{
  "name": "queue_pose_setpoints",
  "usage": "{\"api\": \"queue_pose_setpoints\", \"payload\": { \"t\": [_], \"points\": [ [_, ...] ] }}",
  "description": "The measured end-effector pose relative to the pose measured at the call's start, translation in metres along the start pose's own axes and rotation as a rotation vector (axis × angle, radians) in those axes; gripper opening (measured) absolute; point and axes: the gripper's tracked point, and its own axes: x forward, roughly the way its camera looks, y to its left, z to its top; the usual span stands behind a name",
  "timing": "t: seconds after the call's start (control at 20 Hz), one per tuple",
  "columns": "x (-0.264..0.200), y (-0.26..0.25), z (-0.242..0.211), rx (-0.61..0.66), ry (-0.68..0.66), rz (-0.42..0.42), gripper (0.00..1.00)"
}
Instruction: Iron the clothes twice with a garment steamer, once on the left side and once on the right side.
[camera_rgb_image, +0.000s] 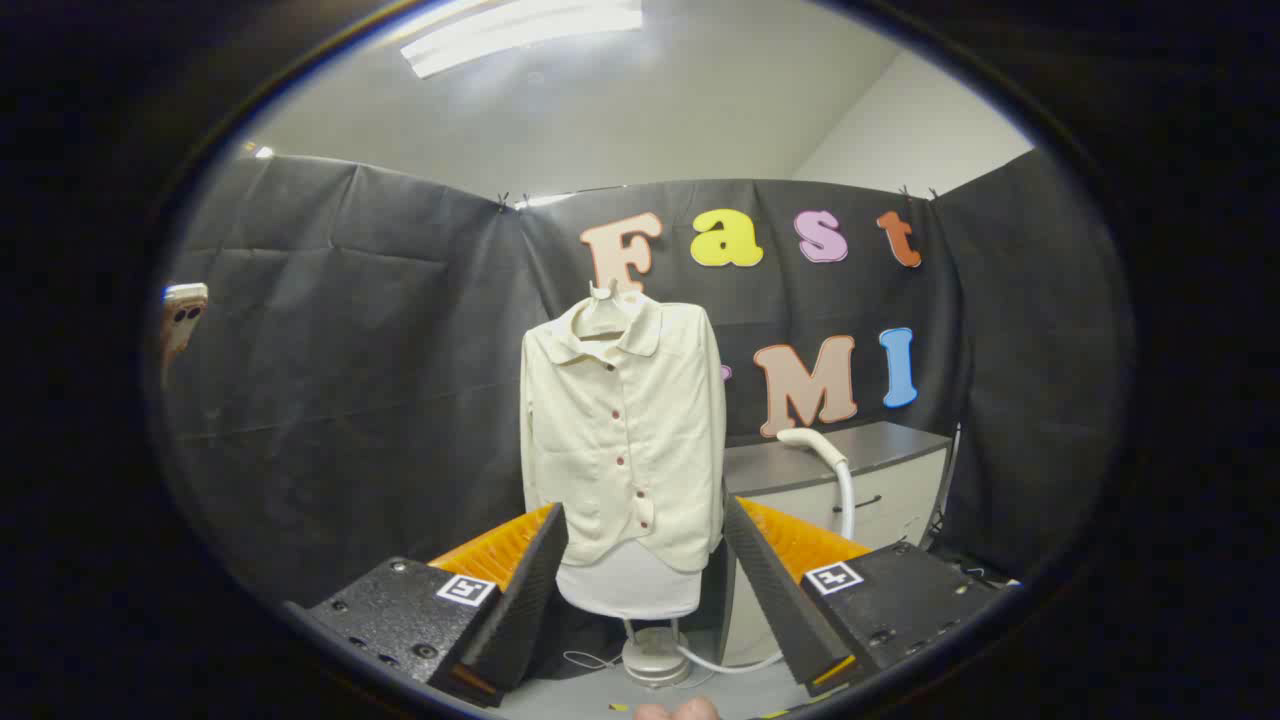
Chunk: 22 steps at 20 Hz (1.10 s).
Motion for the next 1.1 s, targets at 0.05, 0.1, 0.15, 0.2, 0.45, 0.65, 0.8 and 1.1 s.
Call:
{"api": "queue_pose_setpoints", "payload": {
  "t": [0.05, 0.1, 0.15, 0.2, 0.45, 0.65, 0.8, 1.1],
  "points": [
    [0.001, 0.000, -0.001, 0.001, 0.001, 0.001, 0.97],
    [0.002, 0.000, -0.001, 0.000, 0.001, 0.001, 0.97],
    [0.003, 0.000, -0.002, -0.002, 0.004, 0.003, 0.97],
    [0.003, 0.000, -0.002, -0.002, 0.005, 0.004, 0.97],
    [0.006, 0.000, -0.005, 0.003, 0.013, 0.008, 0.97],
    [0.007, -0.003, -0.007, 0.006, 0.017, 0.005, 0.97],
    [0.007, -0.004, -0.010, 0.016, 0.027, 0.004, 0.97],
    [0.006, -0.005, -0.015, 0.010, 0.040, 0.002, 0.97]
  ]
}}
